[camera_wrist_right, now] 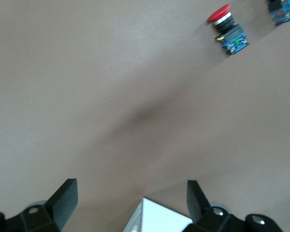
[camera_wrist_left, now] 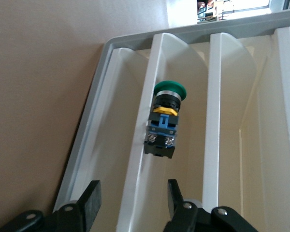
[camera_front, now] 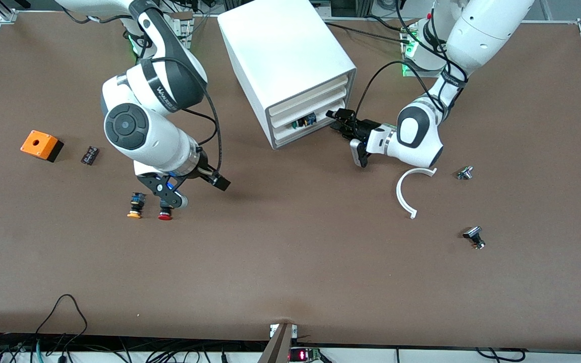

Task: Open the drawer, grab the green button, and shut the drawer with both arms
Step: 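Pull the drawer open with the left gripper while the right gripper approaches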

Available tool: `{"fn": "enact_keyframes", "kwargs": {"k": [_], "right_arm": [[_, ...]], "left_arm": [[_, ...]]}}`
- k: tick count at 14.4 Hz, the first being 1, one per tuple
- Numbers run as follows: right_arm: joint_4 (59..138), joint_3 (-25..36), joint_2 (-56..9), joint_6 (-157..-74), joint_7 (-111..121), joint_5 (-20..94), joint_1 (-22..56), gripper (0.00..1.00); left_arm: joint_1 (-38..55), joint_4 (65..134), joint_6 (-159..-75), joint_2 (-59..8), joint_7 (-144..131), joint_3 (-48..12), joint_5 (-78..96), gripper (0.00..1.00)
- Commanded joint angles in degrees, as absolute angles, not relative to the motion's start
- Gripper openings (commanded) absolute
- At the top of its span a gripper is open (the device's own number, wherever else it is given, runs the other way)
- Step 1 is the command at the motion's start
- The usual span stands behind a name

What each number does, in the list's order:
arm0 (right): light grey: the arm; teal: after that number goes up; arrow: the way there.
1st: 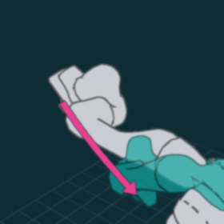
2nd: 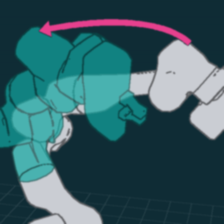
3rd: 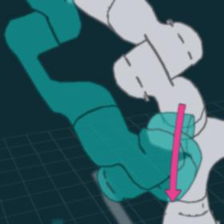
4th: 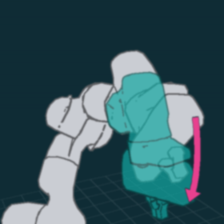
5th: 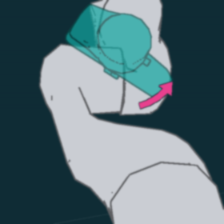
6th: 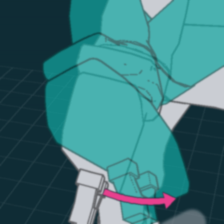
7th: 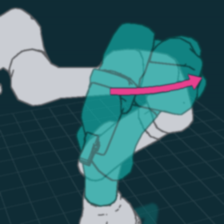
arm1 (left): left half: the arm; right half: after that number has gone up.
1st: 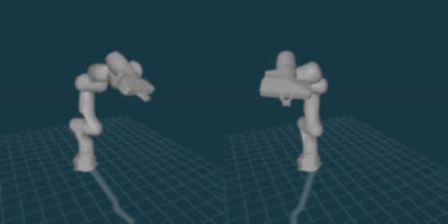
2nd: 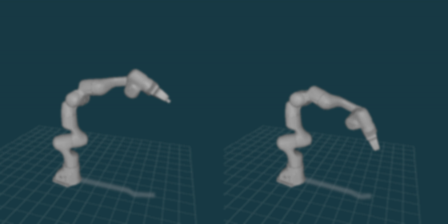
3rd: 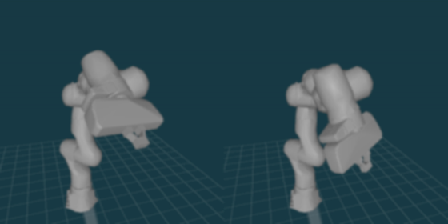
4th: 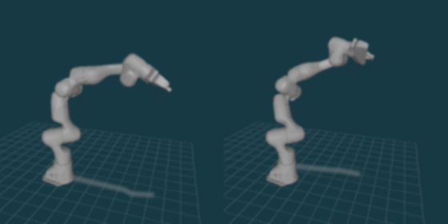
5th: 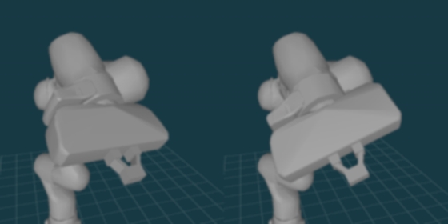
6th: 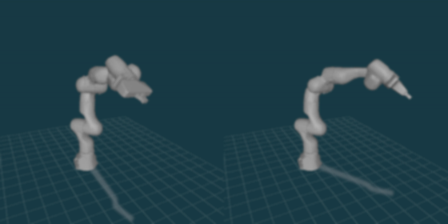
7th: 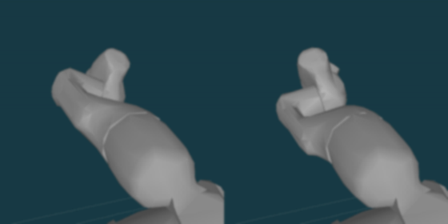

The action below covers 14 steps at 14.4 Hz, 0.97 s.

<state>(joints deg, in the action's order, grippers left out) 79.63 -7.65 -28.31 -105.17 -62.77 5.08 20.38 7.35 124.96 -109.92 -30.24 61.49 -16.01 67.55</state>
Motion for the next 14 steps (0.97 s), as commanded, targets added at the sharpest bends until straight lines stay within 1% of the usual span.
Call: {"fn": "enact_keyframes", "kwargs": {"k": [1,2,3,4,5,6,9,11,14], "right_arm": [[73.66,-7.38,-31.55,-104.41,-66.7,5.19,22.23,1.0],[72.61,-7.38,-32.07,-104.59,-67.75,5.19,22.67,1.0],[71.12,-7.38,-32.86,-104.5,-68.81,5.19,23.02,1.0],[69.62,-7.47,-33.57,-104.5,-69.69,5.19,23.11,1.0],[68.04,-7.38,-34.18,-104.41,-70.31,5.19,23.64,0.99],[66.55,-7.38,-34.8,-104.41,-71.1,5.19,23.73,0.99],[62.68,-7.38,-36.65,-104.5,-74.44,5.36,23.99,0.99],[61.53,-7.47,-37.18,-104.59,-75.75,5.45,24.26,0.99],[59.33,-7.56,-38.4,-105.03,-78.91,5.62,24.96,0.99]], "left_arm": [[7.73,126.38,-111.18,-32.68,69.23,-16.61,72.23,0.62],[7.73,126.39,-111.27,-33.74,71.69,-16.61,72.42,0.6],[7.73,126.47,-111.36,-34.53,73.02,-16.61,72.68,0.56],[7.73,126.56,-111.36,-34.45,73.47,-16.52,72.69,0.36],[7.65,126.48,-111.36,-34.37,73.48,-16.61,72.69,0.04],[7.65,126.47,-111.36,-34.37,73.48,-16.61,72.69,0.0],[7.04,126.21,-111.18,-34.19,73.21,-16.52,72.69,0.0],[6.33,125.69,-111.01,-34.01,72.43,-16.44,72.51,0.0],[5.19,122.8,-110.83,-34.01,68.92,-15.91,71.81,0.0]]}}
